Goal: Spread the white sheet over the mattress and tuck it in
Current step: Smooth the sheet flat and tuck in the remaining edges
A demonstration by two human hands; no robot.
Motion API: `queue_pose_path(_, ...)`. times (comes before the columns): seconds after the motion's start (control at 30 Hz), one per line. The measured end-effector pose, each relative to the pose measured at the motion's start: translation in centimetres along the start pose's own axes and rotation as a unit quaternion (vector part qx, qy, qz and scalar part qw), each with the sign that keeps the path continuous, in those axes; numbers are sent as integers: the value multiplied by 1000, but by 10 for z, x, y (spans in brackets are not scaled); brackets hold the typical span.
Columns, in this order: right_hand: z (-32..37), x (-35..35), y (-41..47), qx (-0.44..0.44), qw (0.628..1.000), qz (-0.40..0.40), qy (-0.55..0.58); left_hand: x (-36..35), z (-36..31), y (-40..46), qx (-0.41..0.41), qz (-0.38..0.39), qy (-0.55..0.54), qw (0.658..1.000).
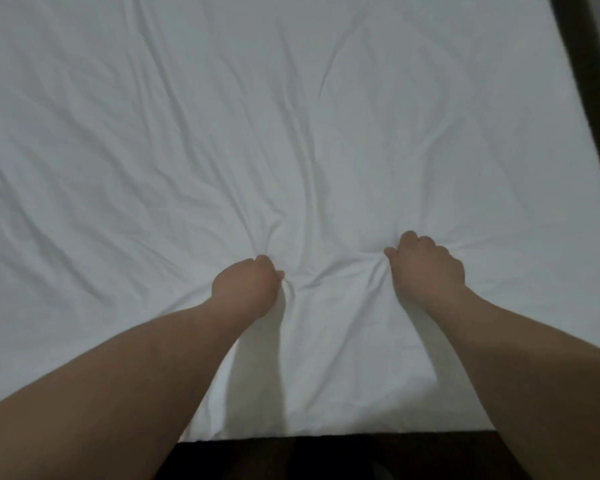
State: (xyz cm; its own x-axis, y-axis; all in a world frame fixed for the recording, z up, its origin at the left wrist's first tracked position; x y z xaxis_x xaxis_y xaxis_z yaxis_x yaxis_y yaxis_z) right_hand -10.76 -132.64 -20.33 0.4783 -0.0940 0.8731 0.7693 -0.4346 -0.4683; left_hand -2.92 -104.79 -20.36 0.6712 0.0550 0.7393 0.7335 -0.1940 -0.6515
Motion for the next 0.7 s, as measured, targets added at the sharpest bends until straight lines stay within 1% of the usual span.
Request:
queue_pose_path(0.07,-3,-2,3,30,999,-27,-15,-4,-1,3,-31,-6,34,999)
queue_pose_path(0.13,-6,-3,1,52,997,-49,-23,-2,-6,3,-36,4,47,998)
queue_pose_path(0.23,-10,-5,0,74,995,-71,-14,5,-26,1,-32,13,4,999)
queue_pose_path(0.3,-14,-4,0,73,996,-58,3,8,-50,2,-29,2,-27,999)
queue_pose_path(0.4,-21,-3,1,37,998,-27,34,11,-81,12,11,-27,-49,998)
queue_pose_path(0.47,-23,-3,-1,20,999,-18,30,10,-92,22,16,-35,-58,998)
queue_pose_path(0.6,-17,-2,3,51,998,-25,11,8,-103,32,-31,-62,-42,997)
queue_pose_path(0.7,-18,-6,4,71,997,-37,-6,8,-109,32,-54,-54,-59,995)
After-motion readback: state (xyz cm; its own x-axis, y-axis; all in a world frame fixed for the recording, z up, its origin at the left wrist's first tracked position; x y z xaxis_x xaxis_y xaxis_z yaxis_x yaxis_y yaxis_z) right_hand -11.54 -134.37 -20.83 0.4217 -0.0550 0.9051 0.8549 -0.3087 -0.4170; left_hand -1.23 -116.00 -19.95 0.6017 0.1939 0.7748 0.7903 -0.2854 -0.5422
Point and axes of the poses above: each hand's wrist, its own y-axis towards the middle knuckle, its own x-axis out of the back of the hand, z = x × y, the point moved 4 cm from there along y, towards the middle knuckle, and after that the axes turned 11 degrees about -y, right-handed, at the moved point
